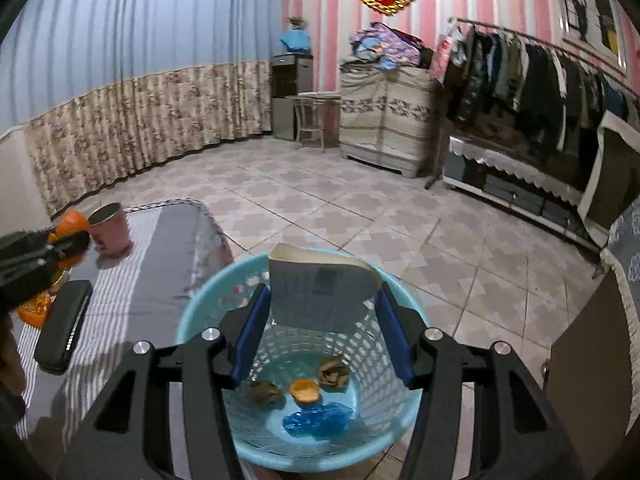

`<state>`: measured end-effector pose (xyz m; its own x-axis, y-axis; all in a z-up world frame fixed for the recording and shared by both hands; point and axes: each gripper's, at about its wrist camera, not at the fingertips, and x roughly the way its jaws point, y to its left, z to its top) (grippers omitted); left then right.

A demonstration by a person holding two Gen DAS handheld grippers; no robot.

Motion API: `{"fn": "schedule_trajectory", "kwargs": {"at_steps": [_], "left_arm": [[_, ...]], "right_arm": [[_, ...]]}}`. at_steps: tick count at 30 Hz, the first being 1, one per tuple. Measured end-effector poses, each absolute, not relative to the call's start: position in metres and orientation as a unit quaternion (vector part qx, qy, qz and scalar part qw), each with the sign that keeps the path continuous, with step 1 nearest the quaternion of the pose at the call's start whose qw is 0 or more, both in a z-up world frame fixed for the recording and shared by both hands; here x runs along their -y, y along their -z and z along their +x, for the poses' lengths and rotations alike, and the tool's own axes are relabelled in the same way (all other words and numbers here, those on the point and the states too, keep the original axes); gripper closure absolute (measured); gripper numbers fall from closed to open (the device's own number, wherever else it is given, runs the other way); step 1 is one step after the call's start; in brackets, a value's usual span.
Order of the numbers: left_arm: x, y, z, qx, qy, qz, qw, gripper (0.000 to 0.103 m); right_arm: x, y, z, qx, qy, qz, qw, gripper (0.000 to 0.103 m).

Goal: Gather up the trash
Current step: 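Carry the orange peel and white card to the basket and release both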

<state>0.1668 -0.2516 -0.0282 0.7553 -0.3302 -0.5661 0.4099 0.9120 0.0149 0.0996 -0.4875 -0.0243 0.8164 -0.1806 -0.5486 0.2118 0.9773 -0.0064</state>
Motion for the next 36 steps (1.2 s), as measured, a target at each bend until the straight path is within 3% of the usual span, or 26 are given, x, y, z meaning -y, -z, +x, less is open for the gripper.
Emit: {"fn": "schedule_trajectory", "kwargs": {"at_steps": [11,16,24,25,27,36], "left_arm": [[0.354,0.048,0.170,-0.297,0.284,0.086,0.907,0.060],[0.353,0.045,0.180,-0.298,0.264,0.084,0.914,0.029],[0.304,0.029,0.177,-0.270,0.182,0.086,0.942,0.011],[0.296,0.027,0.176,-0.269,0.178,0.083,0.943,0.010],[0.280,0.023,0.171,-0.262,0.161,0.086,0.948,0.009],[0.196,0.014,0.155,-0.254,0.101,0.074,0.959,0.006]], "right_arm": [[0.537,0.039,0.094,-0.292,0.137,0.072,0.944,0.049],[0.535,0.045,0.097,-0.294,0.127,0.085,0.944,0.049],[0.511,0.058,0.118,-0.308,0.105,0.079,0.942,0.048],[0.509,0.059,0.119,-0.307,0.102,0.083,0.943,0.047],[0.506,0.063,0.123,-0.308,0.105,0.097,0.940,0.019],[0.491,0.069,0.124,-0.306,0.132,0.078,0.940,0.013]]}}
